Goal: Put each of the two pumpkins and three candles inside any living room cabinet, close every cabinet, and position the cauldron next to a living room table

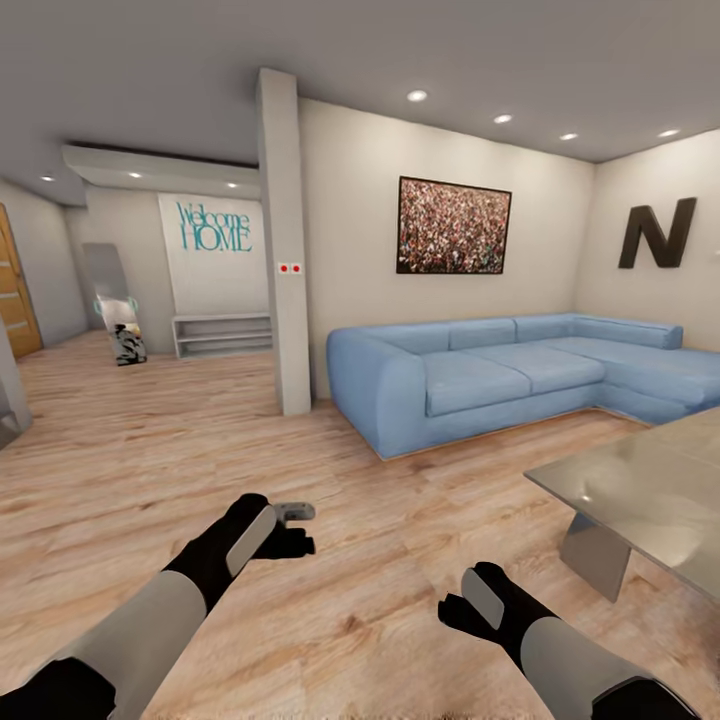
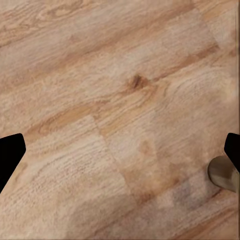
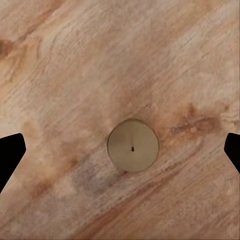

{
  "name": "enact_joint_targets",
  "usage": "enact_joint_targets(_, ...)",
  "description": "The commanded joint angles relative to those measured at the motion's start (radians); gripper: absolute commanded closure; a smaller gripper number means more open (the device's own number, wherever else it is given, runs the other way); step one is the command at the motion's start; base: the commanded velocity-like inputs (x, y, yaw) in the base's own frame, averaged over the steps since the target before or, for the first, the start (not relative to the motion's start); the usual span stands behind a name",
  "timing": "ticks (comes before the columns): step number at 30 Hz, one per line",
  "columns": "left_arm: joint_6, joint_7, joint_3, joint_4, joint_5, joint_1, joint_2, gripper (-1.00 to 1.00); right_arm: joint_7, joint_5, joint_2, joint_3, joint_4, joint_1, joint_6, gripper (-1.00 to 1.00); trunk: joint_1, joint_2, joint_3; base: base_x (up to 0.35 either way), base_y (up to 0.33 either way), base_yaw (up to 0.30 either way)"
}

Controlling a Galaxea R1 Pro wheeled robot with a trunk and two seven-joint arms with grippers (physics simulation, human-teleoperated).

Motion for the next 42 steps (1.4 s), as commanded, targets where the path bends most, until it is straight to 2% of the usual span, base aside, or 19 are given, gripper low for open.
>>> enact_joint_targets(1, 0.003, 0.009, -0.003, -0.009, 0.01, -0.001, 0.001, -1.0, -0.008, -0.01, -0.001, 0.008, -0.002, -0.001, 0.002, -1.0, 0.0, -0.001, -0.005, 0.001, 0.0, 0.0)
enact_joint_targets(5, 0.055, 0.009, 0.0, -0.1, 0.015, 0.001, 0.003, -1.0, -0.008, -0.01, -0.001, 0.008, -0.002, -0.001, 0.0, -1.0, 0.002, -0.002, -0.021, 0.0, 0.0, 0.0)
enact_joint_targets(10, 0.145, 0.009, 0.003, -0.296, 0.019, 0.006, 0.007, -1.0, -0.008, -0.01, 0.0, 0.008, -0.002, -0.001, -0.001, -1.0, 0.004, -0.003, -0.04, 0.0, 0.0, 0.0)
enact_joint_targets(14, 0.169, 0.009, 0.004, -0.391, 0.019, 0.01, 0.011, -1.0, -0.008, -0.009, 0.001, 0.009, -0.003, -0.001, -0.001, -1.0, 0.006, -0.004, -0.055, 0.0, 0.0, 0.0)
enact_joint_targets(23, 0.169, 0.009, 0.004, -0.428, 0.019, 0.011, 0.023, -1.0, -0.008, -0.009, 0.002, 0.01, 0.0, -0.001, -0.058, -1.0, 0.01, -0.006, -0.09, 0.0, 0.0, 0.0)
enact_joint_targets(42, 0.169, 0.01, 0.002, -0.431, 0.017, 0.011, 0.023, -1.0, -0.008, -0.007, 0.003, 0.011, -0.001, 0.001, -0.075, -1.0, 0.019, -0.01, -0.164, 0.0, 0.0, 0.0)
